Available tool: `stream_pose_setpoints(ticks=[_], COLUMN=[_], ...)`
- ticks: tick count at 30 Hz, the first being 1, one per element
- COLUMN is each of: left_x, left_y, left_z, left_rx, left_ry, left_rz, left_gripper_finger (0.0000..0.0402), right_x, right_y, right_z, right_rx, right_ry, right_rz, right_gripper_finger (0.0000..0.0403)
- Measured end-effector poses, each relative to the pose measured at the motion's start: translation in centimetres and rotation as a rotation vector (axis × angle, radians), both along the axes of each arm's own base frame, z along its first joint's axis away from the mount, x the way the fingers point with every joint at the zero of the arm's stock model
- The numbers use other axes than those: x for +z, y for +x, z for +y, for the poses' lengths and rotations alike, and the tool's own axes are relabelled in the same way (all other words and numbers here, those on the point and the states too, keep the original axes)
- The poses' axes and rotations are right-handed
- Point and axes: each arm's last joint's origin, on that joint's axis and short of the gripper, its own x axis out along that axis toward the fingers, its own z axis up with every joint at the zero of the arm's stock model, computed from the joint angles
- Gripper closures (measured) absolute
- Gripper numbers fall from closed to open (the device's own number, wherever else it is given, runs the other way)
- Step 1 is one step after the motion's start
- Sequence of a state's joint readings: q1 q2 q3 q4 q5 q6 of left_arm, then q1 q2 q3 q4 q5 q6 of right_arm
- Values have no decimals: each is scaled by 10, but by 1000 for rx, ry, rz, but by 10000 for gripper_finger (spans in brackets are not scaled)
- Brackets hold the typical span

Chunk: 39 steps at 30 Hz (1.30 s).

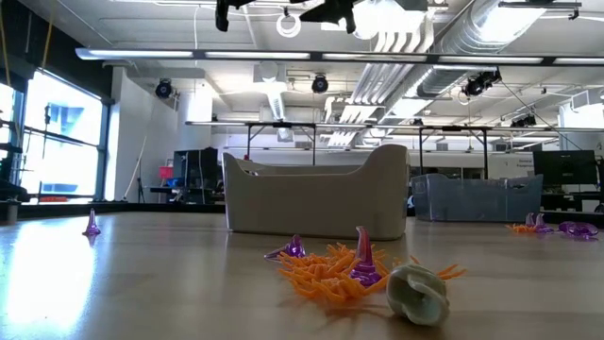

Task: Sort Halloween decoration
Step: Put the violet witch hat toy into the black bin

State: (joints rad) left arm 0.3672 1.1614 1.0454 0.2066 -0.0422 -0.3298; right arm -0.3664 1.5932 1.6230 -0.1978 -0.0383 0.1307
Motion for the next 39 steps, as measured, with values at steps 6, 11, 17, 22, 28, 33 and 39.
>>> stream_pose_setpoints(ticks=[6,11,17,22,28,33,39], left_x=[0,0,0,0,0,0,0], left_y=[0,0,0,1,2,3,5], left_z=[0,0,0,-2,-6,-9,-13], left_rx=[11,11,10,0,-14,-27,-42], left_ry=[0,0,-6,-6,-7,-8,-9], left_rz=[0,0,-2,-3,-4,-4,-4], left_gripper_finger=[401,401,401,401,401,401,401], right_x=[4,9,8,5,7,7,4], right_y=[1,2,4,8,10,12,17], right_z=[2,4,4,3,4,7,10], right_rx=[62,148,166,175,190,201,219], right_ry=[42,79,105,106,93,90,93], right_rz=[-57,-119,-128,-128,-156,-164,-160], right_gripper_finger=[176,176,176,176,176,176,176])
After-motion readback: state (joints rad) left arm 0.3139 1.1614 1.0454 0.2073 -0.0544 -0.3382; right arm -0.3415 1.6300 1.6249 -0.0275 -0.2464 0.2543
